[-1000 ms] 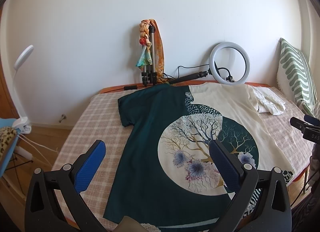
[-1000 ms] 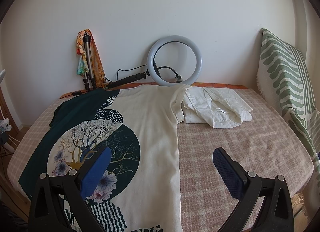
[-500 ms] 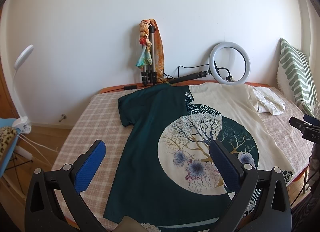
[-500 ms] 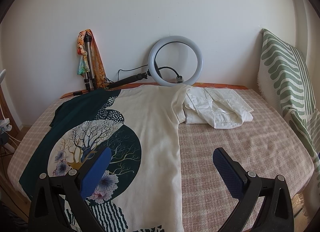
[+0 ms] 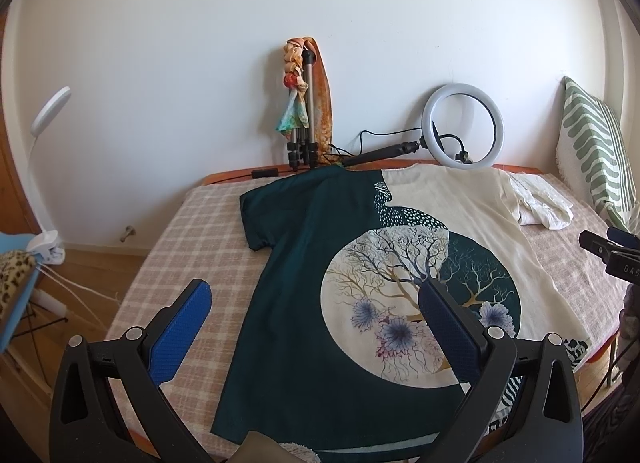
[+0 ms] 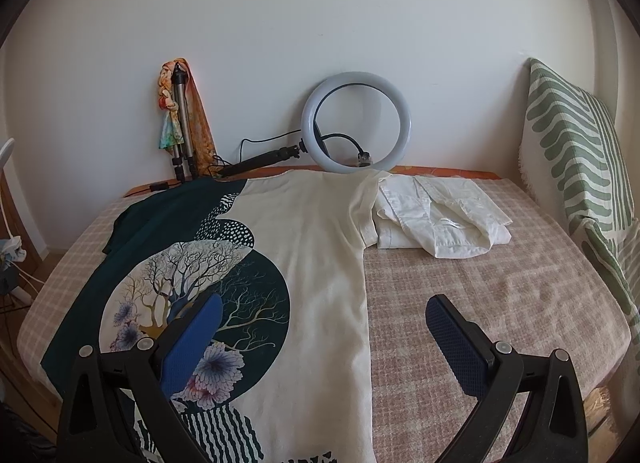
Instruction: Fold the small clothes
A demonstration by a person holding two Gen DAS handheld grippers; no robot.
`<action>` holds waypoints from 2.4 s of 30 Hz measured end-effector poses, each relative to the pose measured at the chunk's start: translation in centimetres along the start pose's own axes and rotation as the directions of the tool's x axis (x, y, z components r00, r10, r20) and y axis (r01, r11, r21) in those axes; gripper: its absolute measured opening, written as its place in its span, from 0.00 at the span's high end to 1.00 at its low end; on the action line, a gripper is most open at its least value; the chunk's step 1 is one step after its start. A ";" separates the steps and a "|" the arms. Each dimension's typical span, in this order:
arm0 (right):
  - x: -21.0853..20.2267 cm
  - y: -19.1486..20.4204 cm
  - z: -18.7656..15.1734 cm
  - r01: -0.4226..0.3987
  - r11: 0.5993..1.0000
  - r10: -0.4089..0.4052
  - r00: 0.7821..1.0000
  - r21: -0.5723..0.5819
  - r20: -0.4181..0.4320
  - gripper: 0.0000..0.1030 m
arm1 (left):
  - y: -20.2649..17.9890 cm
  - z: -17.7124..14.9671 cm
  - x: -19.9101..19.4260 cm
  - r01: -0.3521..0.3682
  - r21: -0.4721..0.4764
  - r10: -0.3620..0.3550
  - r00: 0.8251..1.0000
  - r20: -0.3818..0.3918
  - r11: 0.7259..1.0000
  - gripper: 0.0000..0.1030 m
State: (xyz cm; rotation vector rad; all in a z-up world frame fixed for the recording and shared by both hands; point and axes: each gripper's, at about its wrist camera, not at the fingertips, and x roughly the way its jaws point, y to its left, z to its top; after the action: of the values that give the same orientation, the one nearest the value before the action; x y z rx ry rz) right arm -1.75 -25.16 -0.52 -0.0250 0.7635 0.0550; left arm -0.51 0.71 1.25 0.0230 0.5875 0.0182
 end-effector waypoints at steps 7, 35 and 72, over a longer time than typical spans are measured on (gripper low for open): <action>0.4 1.1 0.4 -0.047 0.999 0.047 0.999 -0.002 -0.001 0.00 | 1.6 -1.0 0.8 0.002 -0.034 -0.004 0.999 -0.052 0.999 0.00; 8.7 24.5 12.2 -0.471 0.833 0.430 0.882 -0.290 -0.195 0.04 | 11.7 -8.0 5.2 0.072 -0.356 -0.182 0.941 -0.285 0.932 0.10; 36.3 47.9 9.9 -0.403 0.834 0.153 0.825 -0.377 -0.544 0.66 | 12.0 -11.1 8.7 0.276 -0.461 -0.441 0.846 -0.300 0.843 0.83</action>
State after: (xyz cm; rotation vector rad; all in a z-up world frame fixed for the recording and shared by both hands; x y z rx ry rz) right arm 28.45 24.60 -18.56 -0.4140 1.2548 0.5516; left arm 0.50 13.15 -12.49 -0.5112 0.9807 -0.2384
